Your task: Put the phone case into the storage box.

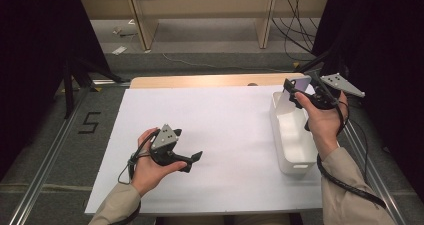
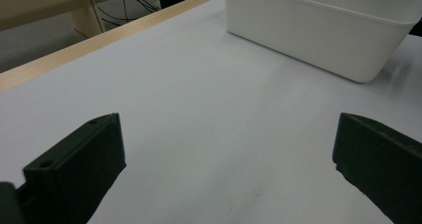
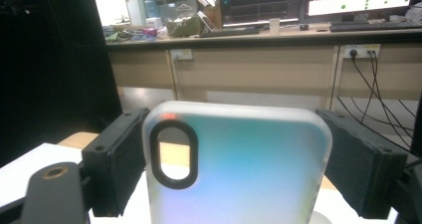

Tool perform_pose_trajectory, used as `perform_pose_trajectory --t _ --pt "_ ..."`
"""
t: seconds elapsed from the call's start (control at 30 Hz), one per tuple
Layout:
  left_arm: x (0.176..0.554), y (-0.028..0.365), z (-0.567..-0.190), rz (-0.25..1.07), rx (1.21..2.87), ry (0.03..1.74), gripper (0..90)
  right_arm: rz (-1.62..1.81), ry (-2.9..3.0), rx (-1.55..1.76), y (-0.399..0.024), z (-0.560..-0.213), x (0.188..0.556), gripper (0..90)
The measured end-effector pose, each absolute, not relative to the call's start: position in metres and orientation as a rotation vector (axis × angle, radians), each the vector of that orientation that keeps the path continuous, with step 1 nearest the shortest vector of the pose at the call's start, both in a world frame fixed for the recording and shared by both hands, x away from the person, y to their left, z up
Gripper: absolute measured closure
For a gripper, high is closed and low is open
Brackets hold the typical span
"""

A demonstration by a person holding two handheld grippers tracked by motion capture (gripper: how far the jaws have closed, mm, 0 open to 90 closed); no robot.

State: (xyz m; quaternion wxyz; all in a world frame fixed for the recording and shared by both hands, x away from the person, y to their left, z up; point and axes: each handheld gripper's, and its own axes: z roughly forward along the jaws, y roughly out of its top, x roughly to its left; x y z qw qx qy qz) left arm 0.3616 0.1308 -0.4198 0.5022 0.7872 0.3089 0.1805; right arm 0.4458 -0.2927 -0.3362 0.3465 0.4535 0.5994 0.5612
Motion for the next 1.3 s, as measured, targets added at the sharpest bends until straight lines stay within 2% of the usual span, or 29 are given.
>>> perform_pose_trajectory --t 1.3 --pt "0.361 0.13 -0.42 0.436 1.899 0.745 0.0 1.409 1.536 1.205 -0.305 -0.342 0.452 18.1"
